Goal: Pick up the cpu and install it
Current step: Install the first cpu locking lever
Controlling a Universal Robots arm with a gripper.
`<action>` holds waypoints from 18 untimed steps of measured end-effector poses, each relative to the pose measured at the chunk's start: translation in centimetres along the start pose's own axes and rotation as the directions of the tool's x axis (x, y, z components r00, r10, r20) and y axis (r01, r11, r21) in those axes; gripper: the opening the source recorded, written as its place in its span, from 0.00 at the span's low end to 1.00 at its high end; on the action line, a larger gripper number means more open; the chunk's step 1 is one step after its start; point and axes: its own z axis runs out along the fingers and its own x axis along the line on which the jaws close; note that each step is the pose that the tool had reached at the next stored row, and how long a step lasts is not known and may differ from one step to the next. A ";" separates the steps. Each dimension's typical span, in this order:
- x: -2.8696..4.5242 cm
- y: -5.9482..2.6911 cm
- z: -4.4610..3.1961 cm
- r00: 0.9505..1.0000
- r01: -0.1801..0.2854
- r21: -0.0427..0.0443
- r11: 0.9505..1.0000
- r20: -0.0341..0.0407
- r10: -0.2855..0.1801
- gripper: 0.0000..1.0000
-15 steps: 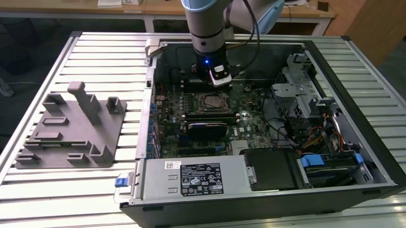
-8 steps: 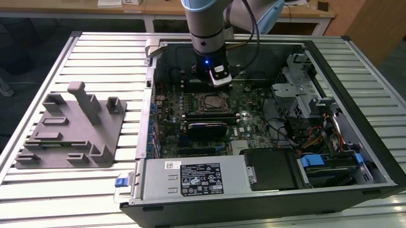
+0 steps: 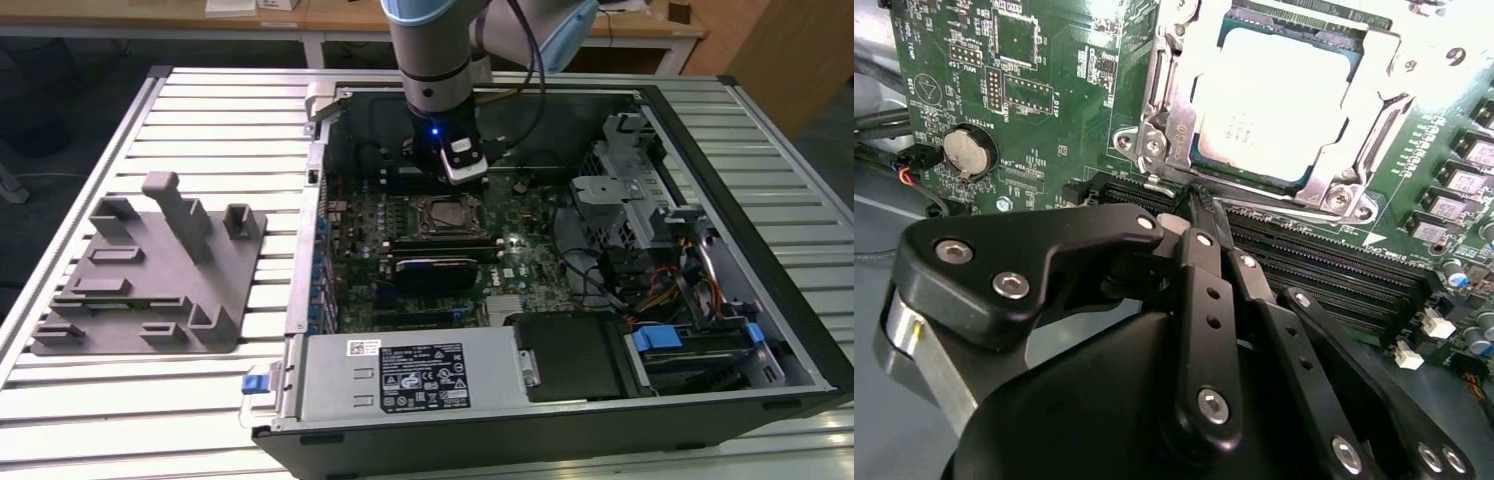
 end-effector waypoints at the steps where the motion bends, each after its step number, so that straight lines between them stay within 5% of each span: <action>1: 0.00 0.00 0.00 1.000 0.001 0.000 1.000 0.000 -0.001 0.11; 18: 0.20 0.07 -0.55 1.000 0.000 -0.010 1.000 -0.003 0.000 0.11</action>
